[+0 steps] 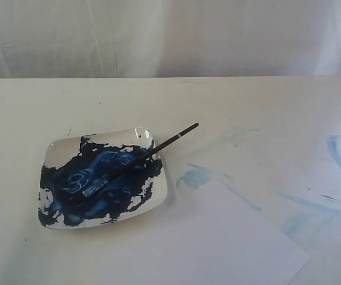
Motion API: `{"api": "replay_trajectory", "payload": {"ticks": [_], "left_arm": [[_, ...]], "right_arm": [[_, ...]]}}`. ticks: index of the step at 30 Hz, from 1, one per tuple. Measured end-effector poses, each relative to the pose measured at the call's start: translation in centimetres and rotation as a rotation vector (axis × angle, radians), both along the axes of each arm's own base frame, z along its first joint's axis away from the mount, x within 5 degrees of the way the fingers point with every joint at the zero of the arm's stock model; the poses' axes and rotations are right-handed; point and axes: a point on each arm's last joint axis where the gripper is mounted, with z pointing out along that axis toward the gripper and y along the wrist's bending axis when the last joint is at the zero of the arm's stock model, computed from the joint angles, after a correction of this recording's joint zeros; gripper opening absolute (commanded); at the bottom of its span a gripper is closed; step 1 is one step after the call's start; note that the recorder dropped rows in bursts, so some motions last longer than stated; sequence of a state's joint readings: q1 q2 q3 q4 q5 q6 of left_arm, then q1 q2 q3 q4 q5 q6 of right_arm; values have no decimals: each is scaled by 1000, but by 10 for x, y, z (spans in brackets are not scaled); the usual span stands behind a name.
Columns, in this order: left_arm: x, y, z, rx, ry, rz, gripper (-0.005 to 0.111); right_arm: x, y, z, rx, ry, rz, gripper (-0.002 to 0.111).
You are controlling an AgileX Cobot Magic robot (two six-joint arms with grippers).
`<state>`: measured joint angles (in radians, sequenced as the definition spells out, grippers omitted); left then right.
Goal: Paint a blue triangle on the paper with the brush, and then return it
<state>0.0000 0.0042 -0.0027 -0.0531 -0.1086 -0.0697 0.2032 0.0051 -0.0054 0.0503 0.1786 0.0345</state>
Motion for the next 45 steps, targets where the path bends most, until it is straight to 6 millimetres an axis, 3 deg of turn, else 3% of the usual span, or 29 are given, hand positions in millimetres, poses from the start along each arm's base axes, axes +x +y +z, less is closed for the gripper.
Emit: {"api": "replay_trajectory", "payload": {"ticks": [13,22,27,32,34,37,40,45], "left_arm": [[-6,4,34,-16,-382,45,0],[-11,4,47,-277,-514,-26,0],[-16,3,84,-256,-571,-38,0],[-2,0,105,32,-427,11,0],[8,1,103,189,-292,29,0],[24,1,88,348,48,-1,0],[33,1,71,377,361,-68,0],[40,-17,70,365,644,-313,0]], "right_arm": [[0,0,0,-10,-2,1,0],[0,0,0,-10,-2,1,0],[0,0,0,-10,-2,1,0],[0,0,0,-10,-2,1,0],[0,0,0,-10,-2,1,0],[0,0,0,-10,-2,1,0],[0,0,0,-10,-4,1,0],[0,0,0,-10,-4,1,0]]}}
